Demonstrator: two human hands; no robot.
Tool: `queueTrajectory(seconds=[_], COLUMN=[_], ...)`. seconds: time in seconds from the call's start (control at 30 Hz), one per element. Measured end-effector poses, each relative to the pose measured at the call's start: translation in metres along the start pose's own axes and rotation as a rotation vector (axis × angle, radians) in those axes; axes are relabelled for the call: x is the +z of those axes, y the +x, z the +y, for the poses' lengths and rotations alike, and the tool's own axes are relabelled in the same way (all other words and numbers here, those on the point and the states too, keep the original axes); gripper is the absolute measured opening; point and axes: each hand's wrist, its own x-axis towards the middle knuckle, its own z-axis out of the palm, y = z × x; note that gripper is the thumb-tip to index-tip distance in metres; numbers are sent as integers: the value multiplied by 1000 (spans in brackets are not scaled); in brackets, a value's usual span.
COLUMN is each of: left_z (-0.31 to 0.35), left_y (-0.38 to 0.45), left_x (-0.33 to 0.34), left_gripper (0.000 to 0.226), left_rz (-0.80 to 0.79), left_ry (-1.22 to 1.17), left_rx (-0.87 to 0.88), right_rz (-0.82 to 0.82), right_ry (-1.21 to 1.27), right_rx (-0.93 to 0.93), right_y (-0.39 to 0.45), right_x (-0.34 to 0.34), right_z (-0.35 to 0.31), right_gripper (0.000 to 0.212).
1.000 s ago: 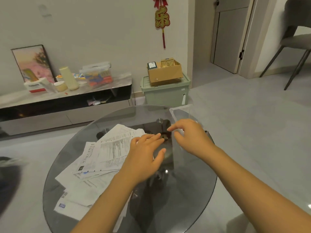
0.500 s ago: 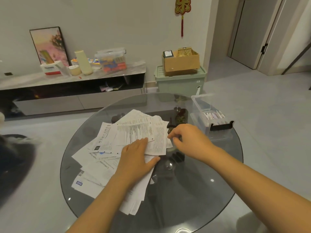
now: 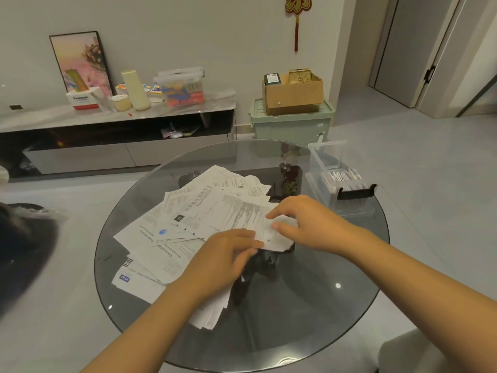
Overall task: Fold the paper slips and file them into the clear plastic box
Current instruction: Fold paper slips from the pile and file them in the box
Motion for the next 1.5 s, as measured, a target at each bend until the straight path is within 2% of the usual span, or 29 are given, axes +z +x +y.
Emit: queueTrajectory(seconds=[0.1, 0.2, 0.37, 0.53, 0.67, 0.87, 1.0, 1.13, 1.23, 1.33, 1.47, 1.5], left_z=[8, 9, 9, 15, 17, 15, 16, 22, 31, 35, 36, 36], left_y=[-14, -24, -35, -38, -37, -32, -29, -28, -29, -29, -26, -25], left_x=[-3, -3, -9, -9, -3, -2, -1, 0, -3, -2, 1, 2], left_gripper=[20, 19, 26, 34, 59, 44, 49, 38, 17, 12, 8, 16], left_rz=[-122, -157, -196, -194, -192, -108, -92, -27, 10, 49, 113, 114], left_ry=[-87, -169, -192, -70, 107, 193, 171, 102, -89, -135, -192, -202], left_rx=[-8, -50, -117, -125, -75, -36, -31, -50, -149, -235, -296, -309], right_rz=[-91, -212, -239, -245, -207, -171, -111, -99, -48, -25, -18, -14], right_ry=[-35, -54, -38, -46, -85, -214, -175, 0, 178, 247, 250, 239], right_rx=[7, 11, -41, -77, -100, -129, -135, -103, -53, 13, 89, 106], right_y=[-5, -11, -18, -21, -23, -27, -28, -32, -34, -31, -26, -26], right_x=[4, 12, 18, 14, 16, 17, 17, 12, 10, 14, 20, 20], right_z=[4, 5, 2, -1, -4, -6, -8, -9, -12, -11, -8, -9], right_gripper=[36, 43, 47, 46, 41, 28, 23, 13, 15, 12, 41, 49])
